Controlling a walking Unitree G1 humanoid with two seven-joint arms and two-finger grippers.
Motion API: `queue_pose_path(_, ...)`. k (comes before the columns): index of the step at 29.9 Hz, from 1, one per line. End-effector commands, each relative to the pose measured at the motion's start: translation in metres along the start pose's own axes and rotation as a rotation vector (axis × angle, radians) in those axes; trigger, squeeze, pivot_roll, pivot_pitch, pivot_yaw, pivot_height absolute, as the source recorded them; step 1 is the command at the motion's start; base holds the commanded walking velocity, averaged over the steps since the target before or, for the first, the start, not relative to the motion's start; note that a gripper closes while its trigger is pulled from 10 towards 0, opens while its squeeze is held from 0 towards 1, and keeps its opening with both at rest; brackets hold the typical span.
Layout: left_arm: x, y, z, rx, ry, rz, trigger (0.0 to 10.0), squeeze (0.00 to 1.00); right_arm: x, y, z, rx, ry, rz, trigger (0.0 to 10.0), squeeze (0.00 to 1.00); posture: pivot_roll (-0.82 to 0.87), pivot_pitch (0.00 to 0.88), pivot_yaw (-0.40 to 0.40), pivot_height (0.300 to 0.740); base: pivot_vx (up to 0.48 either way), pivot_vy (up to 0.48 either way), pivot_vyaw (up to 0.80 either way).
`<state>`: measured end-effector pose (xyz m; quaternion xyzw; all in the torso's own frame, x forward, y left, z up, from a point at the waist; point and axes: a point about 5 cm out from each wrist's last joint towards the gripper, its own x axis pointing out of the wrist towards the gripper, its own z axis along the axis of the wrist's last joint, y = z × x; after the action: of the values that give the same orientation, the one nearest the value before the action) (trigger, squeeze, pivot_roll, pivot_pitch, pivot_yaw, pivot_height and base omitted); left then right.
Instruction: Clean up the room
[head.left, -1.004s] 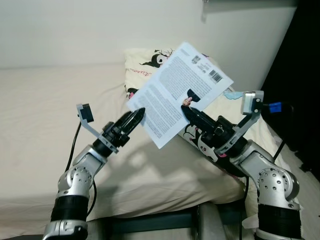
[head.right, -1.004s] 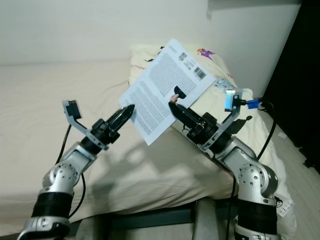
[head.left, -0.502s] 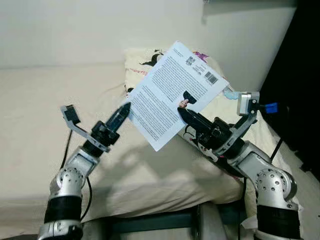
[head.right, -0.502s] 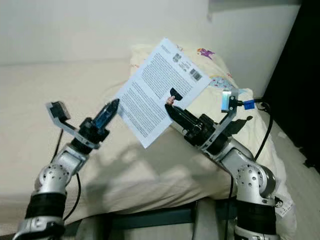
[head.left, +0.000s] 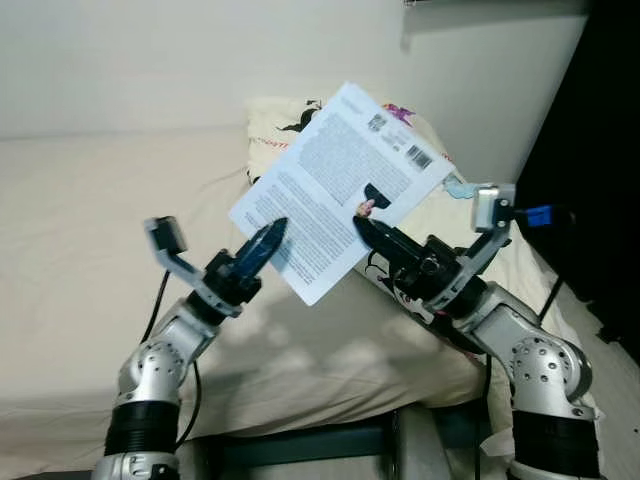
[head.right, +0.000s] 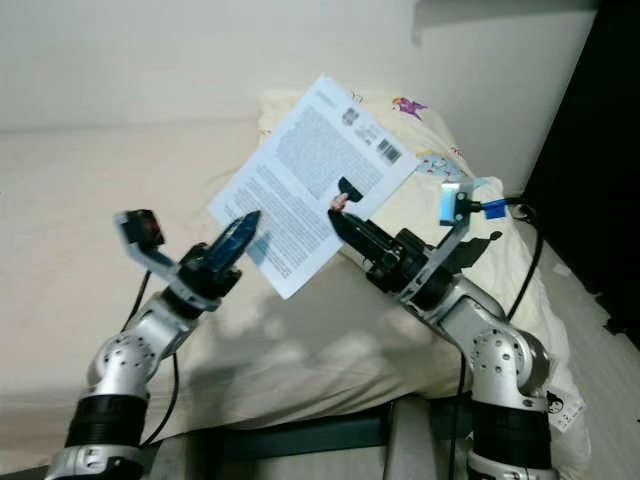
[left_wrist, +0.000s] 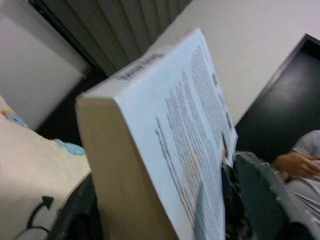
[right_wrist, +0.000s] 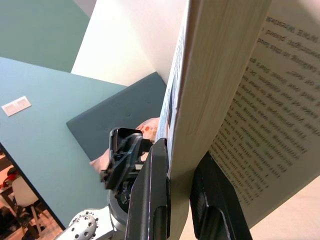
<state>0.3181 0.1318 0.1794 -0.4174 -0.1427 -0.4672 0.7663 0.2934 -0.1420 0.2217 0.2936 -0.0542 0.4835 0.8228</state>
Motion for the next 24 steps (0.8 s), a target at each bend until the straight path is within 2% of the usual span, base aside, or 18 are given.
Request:
queue_pose_path(1,0.0,0.003,-0.001,0.022,0.007,0.031,4.0,0.0,0.001,0.005,0.003,-0.015,-0.018,0.024,0.0,0.0,0.02,0.049,0.031,0.501,0.0,0.0,0.0)
queue_pose_path(2,0.002,0.004,-0.002,0.043,0.014,0.05,0.0,0.0,0.001,0.005,0.002,-0.014,-0.018,0.023,0.0,0.0,0.02,0.05,0.032,0.501,0.0,0.0,0.0)
queue_pose_path(9,0.004,0.005,-0.001,0.052,-0.001,0.064,0.0,0.0,0.002,0.006,0.002,-0.013,-0.017,0.022,0.0,0.0,0.02,0.051,0.033,0.501,0.0,0.0,0.0)
queue_pose_path(10,0.001,0.007,0.005,0.055,-0.015,0.067,0.0,0.0,0.001,0.005,0.001,-0.014,-0.015,0.014,0.0,0.0,0.01,0.052,0.035,0.501,0.0,0.0,0.0)
queue_pose_path(14,-0.001,0.009,0.009,0.059,-0.017,0.068,0.0,0.0,0.001,0.005,0.001,-0.016,-0.014,0.009,0.0,0.0,0.01,0.052,0.035,0.501,0.0,0.0,0.0)
queue_pose_path(19,-0.012,0.01,0.032,0.091,0.0,0.029,0.0,0.0,-0.003,0.002,0.003,-0.034,-0.017,-0.024,0.0,0.0,0.01,0.054,0.033,0.501,0.0,0.0,0.0)
queue_pose_path(23,-0.013,0.008,0.036,0.086,0.004,0.009,0.0,0.0,-0.004,-0.001,0.003,-0.046,-0.015,-0.047,0.0,0.0,0.01,0.054,0.033,0.501,0.0,0.0,0.0)
queue_pose_path(24,-0.014,0.006,0.037,0.079,0.014,-0.01,0.0,0.0,-0.003,-0.003,0.003,-0.057,-0.013,-0.069,3.8,0.0,0.01,0.056,0.033,0.501,0.0,0.0,0.0)
